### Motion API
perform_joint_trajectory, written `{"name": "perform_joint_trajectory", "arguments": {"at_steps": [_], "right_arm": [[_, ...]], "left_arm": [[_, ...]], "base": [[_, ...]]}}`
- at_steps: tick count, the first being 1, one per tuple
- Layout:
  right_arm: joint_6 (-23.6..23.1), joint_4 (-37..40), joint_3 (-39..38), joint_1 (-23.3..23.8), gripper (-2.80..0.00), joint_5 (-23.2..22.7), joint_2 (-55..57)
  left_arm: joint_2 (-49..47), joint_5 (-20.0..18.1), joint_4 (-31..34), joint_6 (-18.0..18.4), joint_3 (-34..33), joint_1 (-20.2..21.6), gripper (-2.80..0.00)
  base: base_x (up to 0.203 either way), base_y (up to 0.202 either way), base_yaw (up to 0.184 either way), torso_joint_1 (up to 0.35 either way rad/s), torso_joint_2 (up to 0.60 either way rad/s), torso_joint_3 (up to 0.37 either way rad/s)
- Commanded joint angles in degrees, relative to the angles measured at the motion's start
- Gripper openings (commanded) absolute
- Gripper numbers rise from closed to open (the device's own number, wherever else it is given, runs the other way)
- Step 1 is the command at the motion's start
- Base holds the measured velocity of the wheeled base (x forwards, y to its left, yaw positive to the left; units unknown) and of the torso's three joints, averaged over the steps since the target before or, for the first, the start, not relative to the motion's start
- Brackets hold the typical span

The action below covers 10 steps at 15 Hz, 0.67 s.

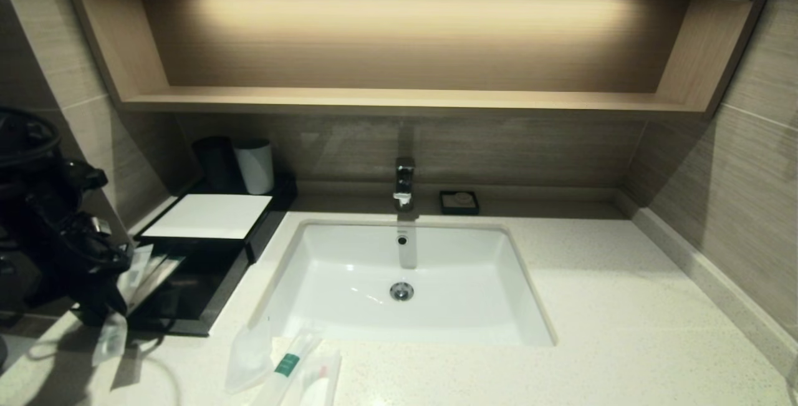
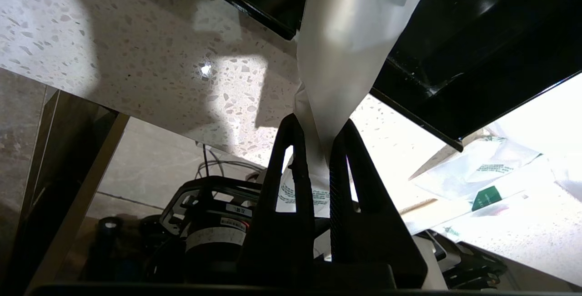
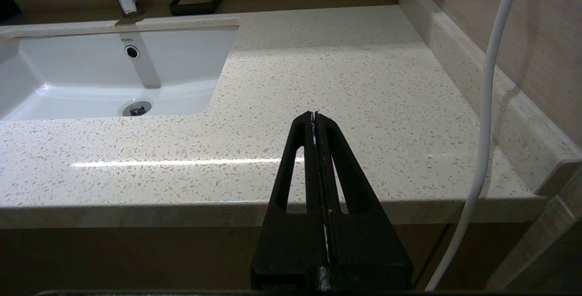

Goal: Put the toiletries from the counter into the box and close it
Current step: Place the bathroom toiletry into the drawer

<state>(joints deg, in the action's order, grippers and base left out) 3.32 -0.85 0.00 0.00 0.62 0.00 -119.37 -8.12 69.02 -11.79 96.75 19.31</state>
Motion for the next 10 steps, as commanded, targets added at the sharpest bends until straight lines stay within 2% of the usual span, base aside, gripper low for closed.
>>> {"name": "perform_joint_trajectory", "arguments": {"at_steps": [1,4,10], "right_arm": [[0.02,-0.03,0.0,-0.05,-2.8,-0.01,0.09],[0.02,-0.03,0.0,-0.01,-2.8,-0.01,0.08],[0.02,-0.03,0.0,0.0,-2.8,-0.01,0.09]], "left_arm": [[-0.01,-0.05,0.34,-0.06,-0.42,0.03,-2.8],[-1.73,0.03,0.32,0.0,0.06,0.03,-2.8],[-6.5,0.05,0.01,0.11,5.74,0.18,-2.8]], "base": [[0.0,0.0,0.0,0.0,0.0,0.0],[0.0,0.0,0.0,0.0,0.0,0.0],[0.0,0.0,0.0,0.0,0.0,0.0]]}}
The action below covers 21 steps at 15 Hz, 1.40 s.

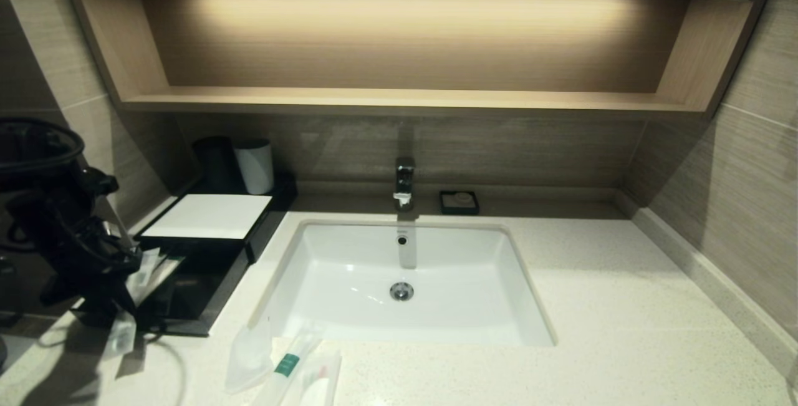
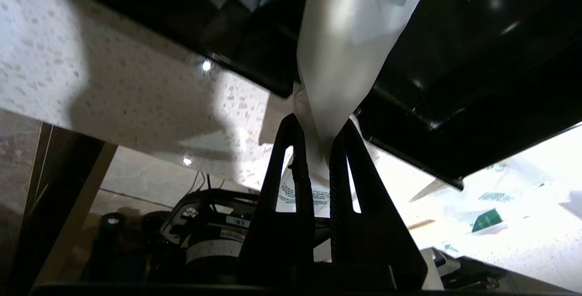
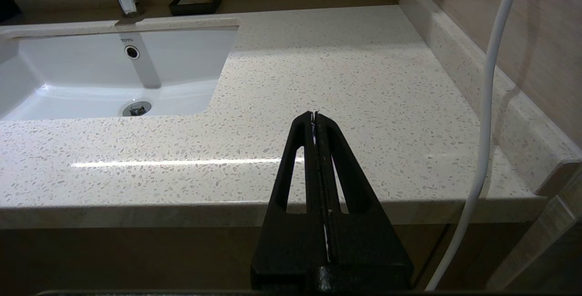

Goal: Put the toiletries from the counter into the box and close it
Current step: Place the bathroom toiletry into the drawer

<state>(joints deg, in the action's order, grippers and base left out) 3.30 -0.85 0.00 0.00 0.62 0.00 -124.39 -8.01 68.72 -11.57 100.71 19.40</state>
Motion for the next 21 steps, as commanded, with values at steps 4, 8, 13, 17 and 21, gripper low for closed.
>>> {"name": "perform_joint_trajectory", "arguments": {"at_steps": [4,8,13,17,21], "right_arm": [[0.04,-0.03,0.0,-0.01,-2.8,-0.01,0.09],[0.04,-0.03,0.0,-0.08,-2.8,-0.01,0.09],[0.04,-0.03,0.0,-0.02,-2.8,-0.01,0.08],[0.04,-0.03,0.0,-0.01,-2.8,-0.01,0.08],[0.04,-0.03,0.0,0.0,-2.8,-0.01,0.01]], "left_arm": [[-3.61,-0.34,0.68,-0.21,8.55,0.49,-2.8],[-5.25,-0.25,0.51,0.06,9.15,0.82,-2.8],[-5.51,-1.32,0.68,0.93,8.89,0.02,-2.8],[-5.08,-3.19,4.21,1.61,8.33,-2.03,-2.8],[-5.7,-2.72,3.93,1.81,8.27,-1.89,-2.8]], "base": [[0.0,0.0,0.0,0.0,0.0,0.0],[0.0,0.0,0.0,0.0,0.0,0.0],[0.0,0.0,0.0,0.0,0.0,0.0],[0.0,0.0,0.0,0.0,0.0,0.0],[0.0,0.0,0.0,0.0,0.0,0.0]]}}
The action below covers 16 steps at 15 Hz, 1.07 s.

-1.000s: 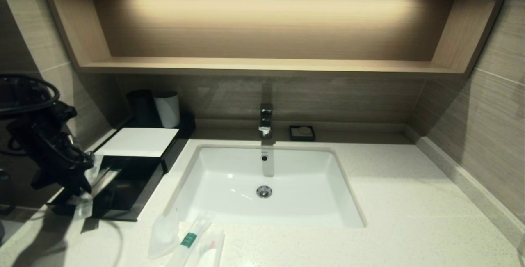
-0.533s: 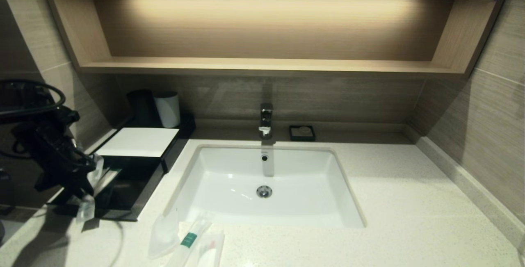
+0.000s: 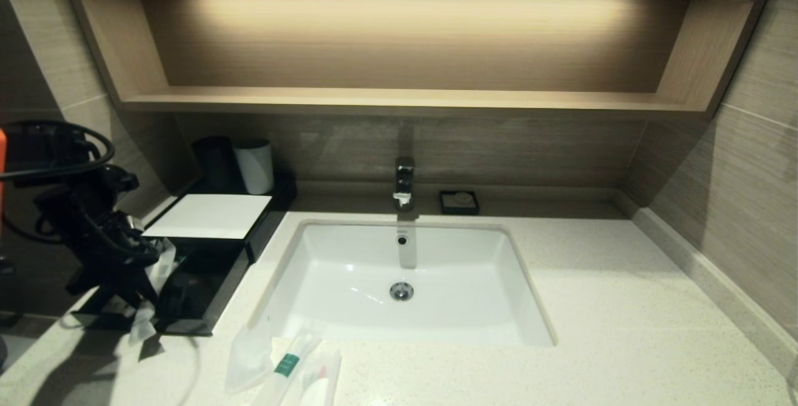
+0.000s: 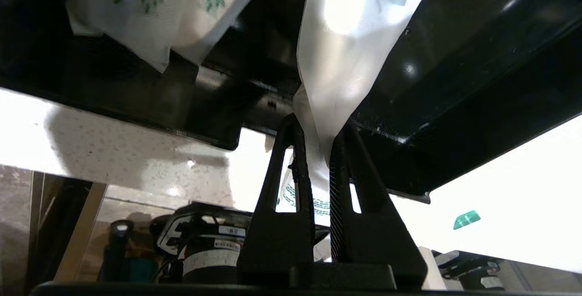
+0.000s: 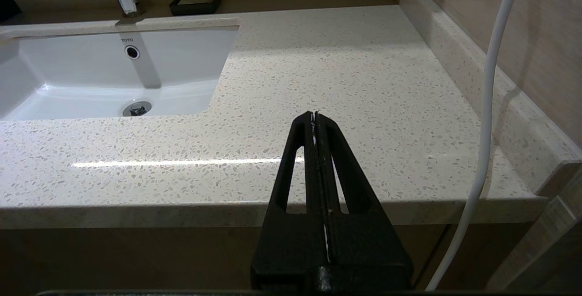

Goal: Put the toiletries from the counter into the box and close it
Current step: Place the bathroom toiletry into the drawer

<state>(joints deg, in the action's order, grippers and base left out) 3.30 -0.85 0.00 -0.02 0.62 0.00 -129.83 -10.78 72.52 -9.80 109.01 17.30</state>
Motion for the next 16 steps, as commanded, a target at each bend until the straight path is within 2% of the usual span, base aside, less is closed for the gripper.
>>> {"name": "perform_joint_trajectory", "arguments": {"at_steps": [1,6,16], "right_arm": [[0.04,-0.03,0.0,-0.06,-2.8,-0.01,0.09],[0.04,-0.03,0.0,0.02,-2.8,-0.01,0.09],[0.04,-0.03,0.0,0.02,-2.8,-0.01,0.0]], "left_arm": [[-0.7,0.14,-0.73,0.04,0.06,0.54,-2.8],[-2.18,2.5,-6.85,-0.04,0.33,2.3,-2.8],[-0.25,1.9,-6.95,-0.13,1.38,2.29,-2.8]], "base": [[0.0,0.0,0.0,0.0,0.0,0.0],[0.0,0.0,0.0,0.0,0.0,0.0],[0.0,0.0,0.0,0.0,0.0,0.0]]}}
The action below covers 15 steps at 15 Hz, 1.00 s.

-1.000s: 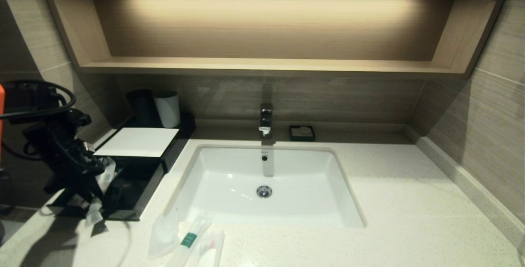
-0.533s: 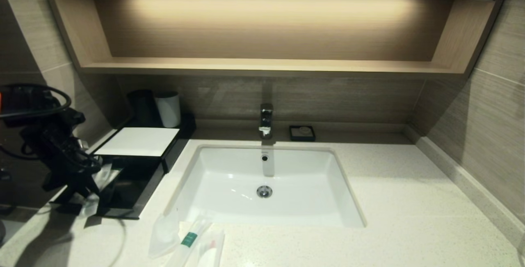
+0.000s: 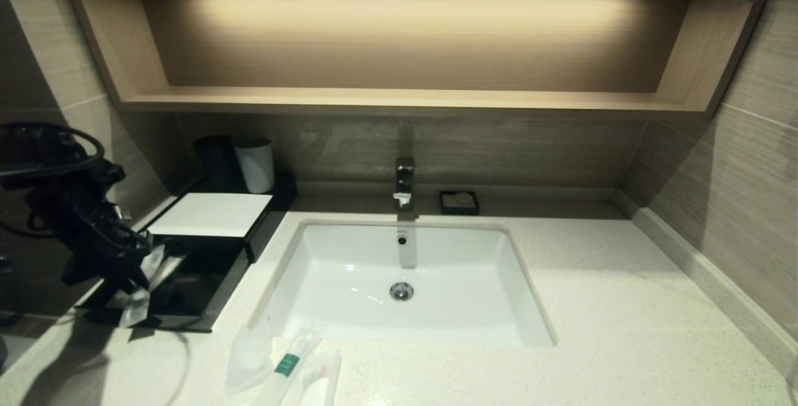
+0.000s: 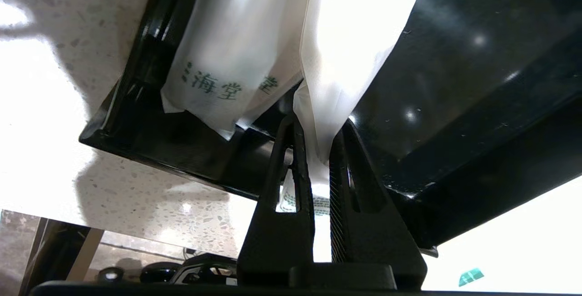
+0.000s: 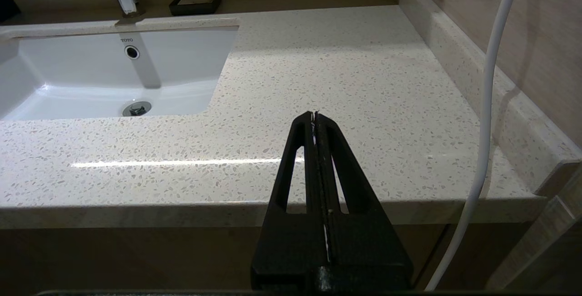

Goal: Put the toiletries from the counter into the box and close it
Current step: Place the bathroom toiletry into the drawer

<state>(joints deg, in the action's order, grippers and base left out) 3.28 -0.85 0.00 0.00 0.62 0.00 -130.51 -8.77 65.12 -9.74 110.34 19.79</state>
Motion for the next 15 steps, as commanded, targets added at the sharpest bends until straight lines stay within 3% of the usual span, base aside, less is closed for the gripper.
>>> {"name": "perform_joint_trajectory", "arguments": {"at_steps": [1,9,10,15], "right_arm": [[0.06,-0.03,0.0,0.0,-2.8,-0.01,0.09],[0.06,-0.03,0.0,0.0,-2.8,-0.01,0.09],[0.06,-0.03,0.0,-0.06,-2.8,-0.01,0.09],[0.06,-0.03,0.0,-0.08,-2.8,-0.01,0.09]], "left_arm": [[0.43,-0.11,0.44,-0.1,0.05,-0.5,-2.8],[0.26,0.5,0.44,0.16,-0.39,-0.71,-2.8],[0.33,0.5,0.36,0.16,-0.26,-0.71,0.0],[0.79,0.42,0.36,0.25,0.05,-0.71,0.0]], "base": [[0.0,0.0,0.0,0.0,0.0,0.0],[0.0,0.0,0.0,0.0,0.0,0.0],[0.0,0.0,0.0,0.0,0.0,0.0],[0.0,0.0,0.0,0.0,0.0,0.0]]}}
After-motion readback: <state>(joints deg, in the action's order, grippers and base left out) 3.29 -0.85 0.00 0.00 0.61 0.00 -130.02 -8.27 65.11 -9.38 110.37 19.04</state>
